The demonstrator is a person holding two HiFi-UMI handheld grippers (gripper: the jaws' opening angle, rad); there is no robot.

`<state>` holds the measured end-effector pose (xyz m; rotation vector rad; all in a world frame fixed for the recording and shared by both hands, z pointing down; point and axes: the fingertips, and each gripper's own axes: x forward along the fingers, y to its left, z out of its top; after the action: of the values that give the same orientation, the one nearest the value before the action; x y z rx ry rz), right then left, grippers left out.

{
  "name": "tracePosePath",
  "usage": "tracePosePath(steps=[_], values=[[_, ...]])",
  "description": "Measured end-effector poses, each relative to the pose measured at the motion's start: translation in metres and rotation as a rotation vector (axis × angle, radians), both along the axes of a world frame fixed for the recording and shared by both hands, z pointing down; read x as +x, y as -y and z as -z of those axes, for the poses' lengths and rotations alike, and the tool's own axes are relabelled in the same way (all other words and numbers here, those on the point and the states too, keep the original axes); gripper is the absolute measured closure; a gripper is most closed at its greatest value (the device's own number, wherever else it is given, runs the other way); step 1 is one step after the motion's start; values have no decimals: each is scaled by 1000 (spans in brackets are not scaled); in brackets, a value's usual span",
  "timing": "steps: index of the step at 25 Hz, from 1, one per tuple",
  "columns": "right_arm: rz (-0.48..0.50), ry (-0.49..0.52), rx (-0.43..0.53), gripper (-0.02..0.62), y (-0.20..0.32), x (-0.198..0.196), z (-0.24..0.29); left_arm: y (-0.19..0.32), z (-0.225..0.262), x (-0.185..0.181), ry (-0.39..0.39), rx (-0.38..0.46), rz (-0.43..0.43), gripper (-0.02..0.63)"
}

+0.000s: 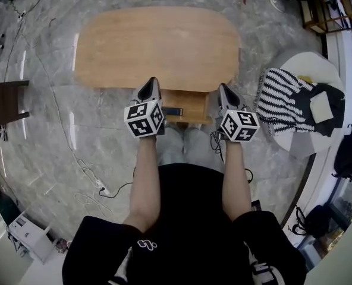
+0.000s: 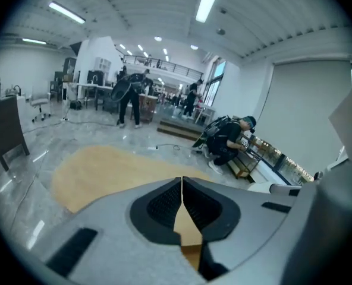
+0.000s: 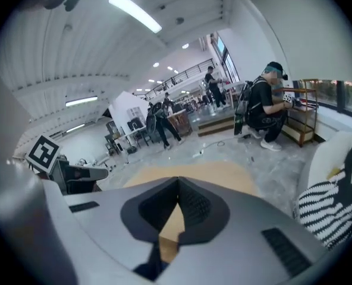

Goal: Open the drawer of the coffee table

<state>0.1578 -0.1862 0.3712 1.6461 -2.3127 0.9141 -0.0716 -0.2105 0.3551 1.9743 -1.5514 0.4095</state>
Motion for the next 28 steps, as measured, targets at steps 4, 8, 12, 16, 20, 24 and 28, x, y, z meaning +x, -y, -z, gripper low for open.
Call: tracePosePath(steps=[4, 8, 12, 16, 20, 24, 28], values=[[-41, 31, 133, 584, 28, 8, 69, 23, 66, 12, -18, 138, -3, 592], [-25, 27, 258, 584, 48, 6, 135, 40, 136, 23, -28, 279, -26, 592], [4, 4, 382, 584, 61, -5, 205, 49, 205, 27, -41, 404, -41, 592], [33, -5, 490, 584, 70, -16, 267, 54, 262, 33, -44, 516, -60, 592], [39, -13, 577, 584, 65, -16, 313, 48, 297, 41, -41, 590, -74, 592], [47, -29, 620, 584, 67, -12, 335, 48, 319, 46, -30, 645, -87, 592], [45, -61, 631, 584, 64, -13, 339, 43, 326, 46, -23, 662, -92, 592]])
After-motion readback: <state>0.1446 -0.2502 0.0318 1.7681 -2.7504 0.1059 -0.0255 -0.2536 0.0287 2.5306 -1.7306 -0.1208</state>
